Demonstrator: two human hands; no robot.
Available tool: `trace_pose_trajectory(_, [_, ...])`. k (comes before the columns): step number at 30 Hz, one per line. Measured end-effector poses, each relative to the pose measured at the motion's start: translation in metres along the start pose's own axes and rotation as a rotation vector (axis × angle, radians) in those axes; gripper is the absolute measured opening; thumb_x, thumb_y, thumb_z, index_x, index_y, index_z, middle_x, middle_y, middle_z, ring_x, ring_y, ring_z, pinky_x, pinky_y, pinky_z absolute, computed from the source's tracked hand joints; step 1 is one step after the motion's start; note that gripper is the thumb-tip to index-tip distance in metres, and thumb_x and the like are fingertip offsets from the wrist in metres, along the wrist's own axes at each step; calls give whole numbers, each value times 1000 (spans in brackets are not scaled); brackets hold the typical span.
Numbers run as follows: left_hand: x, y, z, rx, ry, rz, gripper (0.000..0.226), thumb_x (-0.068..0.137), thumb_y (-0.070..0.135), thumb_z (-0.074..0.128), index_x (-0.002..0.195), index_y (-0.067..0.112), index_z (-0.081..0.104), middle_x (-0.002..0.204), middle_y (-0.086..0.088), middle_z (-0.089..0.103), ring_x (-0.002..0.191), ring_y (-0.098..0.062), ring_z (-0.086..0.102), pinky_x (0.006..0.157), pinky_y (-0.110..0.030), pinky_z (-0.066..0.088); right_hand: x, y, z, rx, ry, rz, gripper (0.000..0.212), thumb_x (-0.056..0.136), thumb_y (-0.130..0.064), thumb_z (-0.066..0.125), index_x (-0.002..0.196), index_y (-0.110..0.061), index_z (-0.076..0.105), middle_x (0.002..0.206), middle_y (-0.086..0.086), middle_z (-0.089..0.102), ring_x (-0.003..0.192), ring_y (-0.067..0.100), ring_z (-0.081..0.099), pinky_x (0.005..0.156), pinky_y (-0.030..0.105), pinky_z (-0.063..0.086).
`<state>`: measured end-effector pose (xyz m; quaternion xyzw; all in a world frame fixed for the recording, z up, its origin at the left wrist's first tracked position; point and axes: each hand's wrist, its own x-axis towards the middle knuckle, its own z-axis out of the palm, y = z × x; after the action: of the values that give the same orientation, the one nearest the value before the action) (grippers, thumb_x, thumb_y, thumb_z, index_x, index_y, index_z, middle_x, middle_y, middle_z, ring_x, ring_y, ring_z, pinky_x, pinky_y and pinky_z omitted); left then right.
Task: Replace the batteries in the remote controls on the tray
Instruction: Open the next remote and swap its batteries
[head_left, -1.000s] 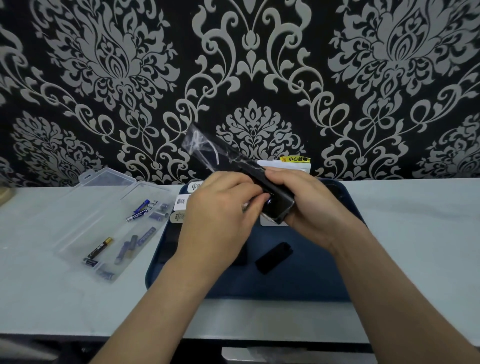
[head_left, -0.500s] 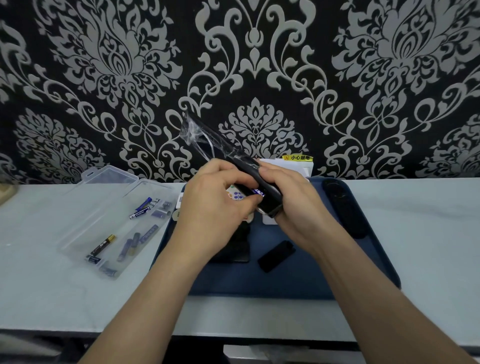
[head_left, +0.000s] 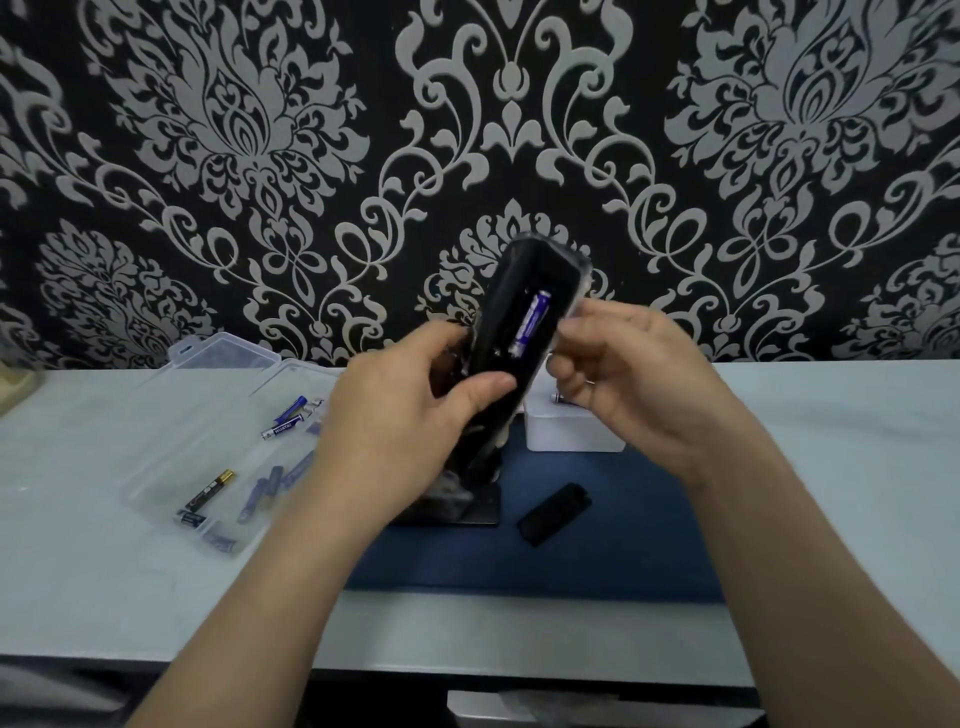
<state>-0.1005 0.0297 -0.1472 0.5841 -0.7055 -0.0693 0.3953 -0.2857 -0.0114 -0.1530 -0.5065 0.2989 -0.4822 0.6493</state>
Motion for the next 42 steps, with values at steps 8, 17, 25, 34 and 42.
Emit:
trace_pose_trajectory(8, [-8,2,30,-252,-14,-159,35,64,55,75,79,28,61,65,11,64,54,-4,54,57,-29,49,7,16,28,293,163,146,29,93,-27,51,103,-6,69,97,15,71,85,25,67,81,40,54])
trace_pose_trajectory(17, [-13,3,33,-156,-34,-84,32,69,43,79,88,25,60,59,12,59,58,0,55,49,-14,37,8,19,33,200,235,173,24,91,-26,51,91,-11,70,79,9,69,84,29,64,85,45,51])
trace_pose_trajectory(25, [-15,5,33,-175,-46,-51,33,68,43,80,87,28,58,65,12,63,61,-1,58,50,-15,43,7,13,32,233,238,135,26,89,-20,48,76,-10,68,72,7,66,68,22,63,68,38,52])
trace_pose_trajectory(34, [-15,5,34,-158,-16,-38,36,68,45,80,89,24,60,67,10,64,63,-4,60,54,-26,48,7,13,36,198,263,120,26,90,-19,51,75,-11,69,69,5,66,72,22,63,77,43,51])
trace_pose_trajectory(42, [-19,10,36,-178,8,23,31,69,41,79,86,24,59,64,7,61,61,-10,57,53,-27,45,6,0,32,280,211,96,17,77,-9,47,77,-9,64,87,13,59,76,24,57,77,44,51])
